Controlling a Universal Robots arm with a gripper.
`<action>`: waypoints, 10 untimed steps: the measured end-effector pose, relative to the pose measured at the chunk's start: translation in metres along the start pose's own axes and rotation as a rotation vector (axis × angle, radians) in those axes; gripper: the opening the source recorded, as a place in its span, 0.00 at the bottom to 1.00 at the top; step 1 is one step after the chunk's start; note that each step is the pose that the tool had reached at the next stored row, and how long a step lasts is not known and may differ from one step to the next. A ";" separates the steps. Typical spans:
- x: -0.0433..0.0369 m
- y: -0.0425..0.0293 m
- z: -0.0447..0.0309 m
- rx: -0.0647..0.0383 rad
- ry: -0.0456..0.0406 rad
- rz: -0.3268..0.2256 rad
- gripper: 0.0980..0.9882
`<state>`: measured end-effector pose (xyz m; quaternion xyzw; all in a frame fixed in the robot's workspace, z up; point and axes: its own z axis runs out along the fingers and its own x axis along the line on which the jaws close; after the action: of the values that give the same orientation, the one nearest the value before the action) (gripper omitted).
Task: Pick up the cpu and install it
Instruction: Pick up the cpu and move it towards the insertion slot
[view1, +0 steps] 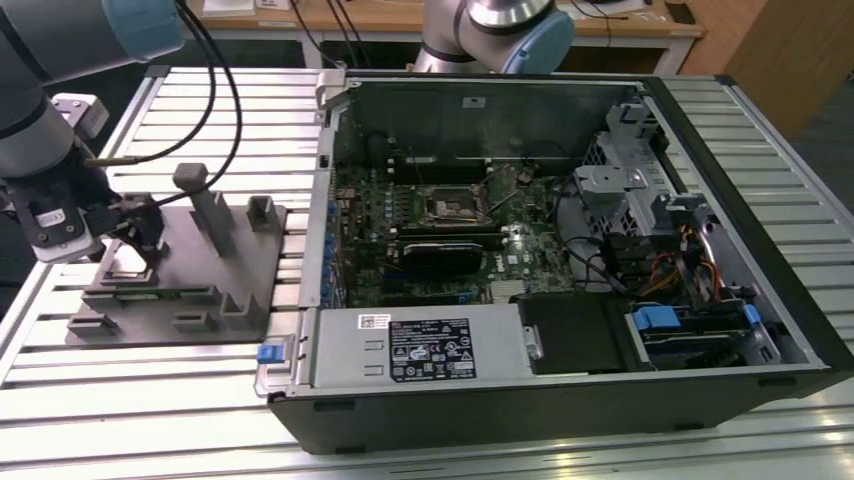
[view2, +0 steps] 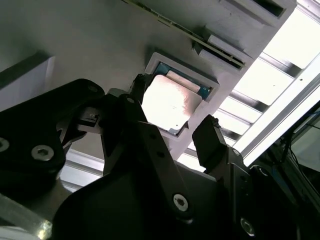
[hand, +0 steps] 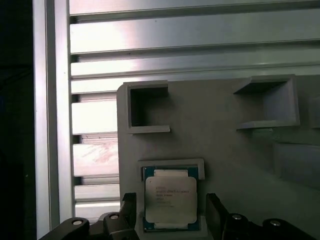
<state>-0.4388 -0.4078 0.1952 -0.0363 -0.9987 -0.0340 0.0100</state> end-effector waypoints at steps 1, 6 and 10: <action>0.0003 -0.0001 0.0013 0.000 0.0001 0.000 0.63; 0.0009 -0.0004 0.0079 0.000 0.0000 0.000 0.63; 0.0010 -0.0003 0.0100 0.000 0.0001 0.000 0.62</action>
<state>-0.4400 -0.4073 0.1853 -0.0364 -0.9987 -0.0339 0.0101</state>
